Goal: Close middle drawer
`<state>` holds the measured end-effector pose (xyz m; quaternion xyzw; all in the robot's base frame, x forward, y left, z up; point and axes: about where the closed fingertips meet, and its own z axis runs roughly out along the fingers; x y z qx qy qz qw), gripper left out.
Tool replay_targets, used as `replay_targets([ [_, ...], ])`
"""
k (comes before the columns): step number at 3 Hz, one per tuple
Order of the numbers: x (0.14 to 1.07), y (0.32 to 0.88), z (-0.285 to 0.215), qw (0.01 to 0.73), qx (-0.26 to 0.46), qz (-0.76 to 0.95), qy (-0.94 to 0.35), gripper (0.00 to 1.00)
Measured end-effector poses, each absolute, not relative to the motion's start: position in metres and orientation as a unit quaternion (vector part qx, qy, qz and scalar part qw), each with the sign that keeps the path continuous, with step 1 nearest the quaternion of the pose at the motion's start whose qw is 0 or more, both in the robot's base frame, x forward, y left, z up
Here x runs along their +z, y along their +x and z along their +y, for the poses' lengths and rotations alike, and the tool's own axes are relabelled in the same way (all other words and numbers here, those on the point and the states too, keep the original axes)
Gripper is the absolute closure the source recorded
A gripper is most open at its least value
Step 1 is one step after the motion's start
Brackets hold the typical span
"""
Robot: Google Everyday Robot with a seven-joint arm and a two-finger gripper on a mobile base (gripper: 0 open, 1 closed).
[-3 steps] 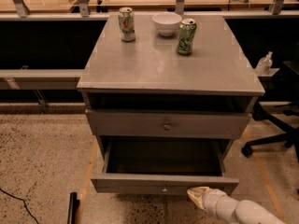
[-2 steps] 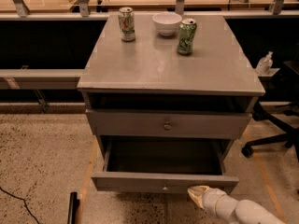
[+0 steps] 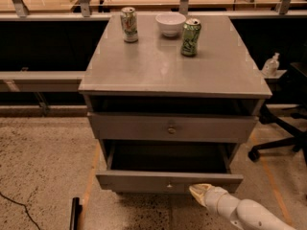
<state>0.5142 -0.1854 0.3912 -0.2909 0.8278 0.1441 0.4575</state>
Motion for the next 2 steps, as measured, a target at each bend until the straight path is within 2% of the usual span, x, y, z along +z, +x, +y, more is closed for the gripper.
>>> replay_targets([
  [2,0.391,0.53,-0.184,0.471,0.138,0.82,-0.294,1.0],
])
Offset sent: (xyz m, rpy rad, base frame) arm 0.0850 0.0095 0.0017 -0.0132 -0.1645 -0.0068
